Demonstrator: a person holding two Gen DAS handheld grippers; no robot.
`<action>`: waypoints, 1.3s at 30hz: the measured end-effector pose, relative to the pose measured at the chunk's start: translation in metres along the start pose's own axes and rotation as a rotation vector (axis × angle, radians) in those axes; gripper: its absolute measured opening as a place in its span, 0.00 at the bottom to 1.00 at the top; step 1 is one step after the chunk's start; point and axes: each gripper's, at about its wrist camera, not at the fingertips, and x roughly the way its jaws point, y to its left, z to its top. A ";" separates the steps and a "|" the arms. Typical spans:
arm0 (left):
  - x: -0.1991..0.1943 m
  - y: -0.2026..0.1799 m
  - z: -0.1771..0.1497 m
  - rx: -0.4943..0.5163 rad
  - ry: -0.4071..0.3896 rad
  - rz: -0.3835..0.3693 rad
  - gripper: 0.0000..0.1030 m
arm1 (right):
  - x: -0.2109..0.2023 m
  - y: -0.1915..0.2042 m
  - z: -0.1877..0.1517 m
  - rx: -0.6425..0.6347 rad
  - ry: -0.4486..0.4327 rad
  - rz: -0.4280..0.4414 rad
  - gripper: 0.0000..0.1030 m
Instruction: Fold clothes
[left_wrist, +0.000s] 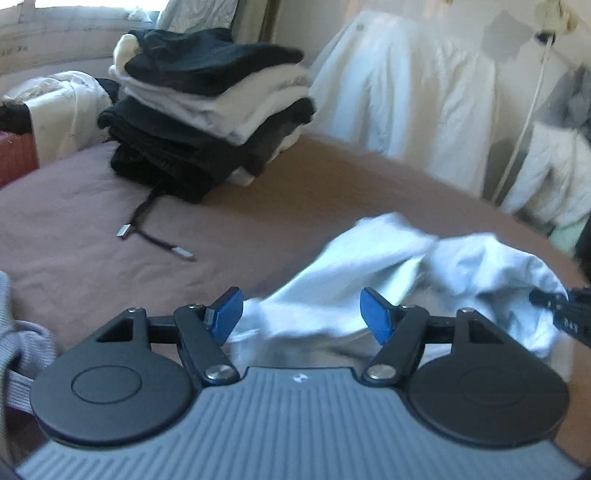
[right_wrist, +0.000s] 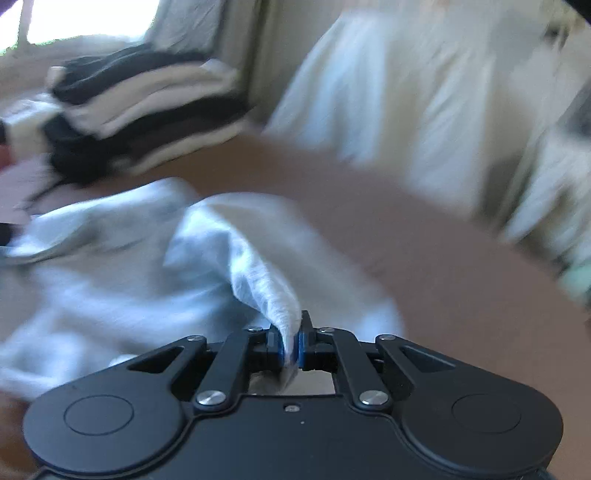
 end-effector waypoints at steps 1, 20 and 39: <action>-0.001 -0.005 0.001 -0.009 -0.004 -0.034 0.68 | -0.003 -0.014 0.003 0.009 -0.024 -0.030 0.06; 0.058 -0.041 0.104 0.473 0.017 0.236 0.04 | 0.072 -0.166 0.114 0.073 -0.087 -0.069 0.05; 0.031 0.041 0.053 0.278 0.264 0.054 0.48 | 0.075 -0.096 -0.017 0.151 0.128 0.009 0.79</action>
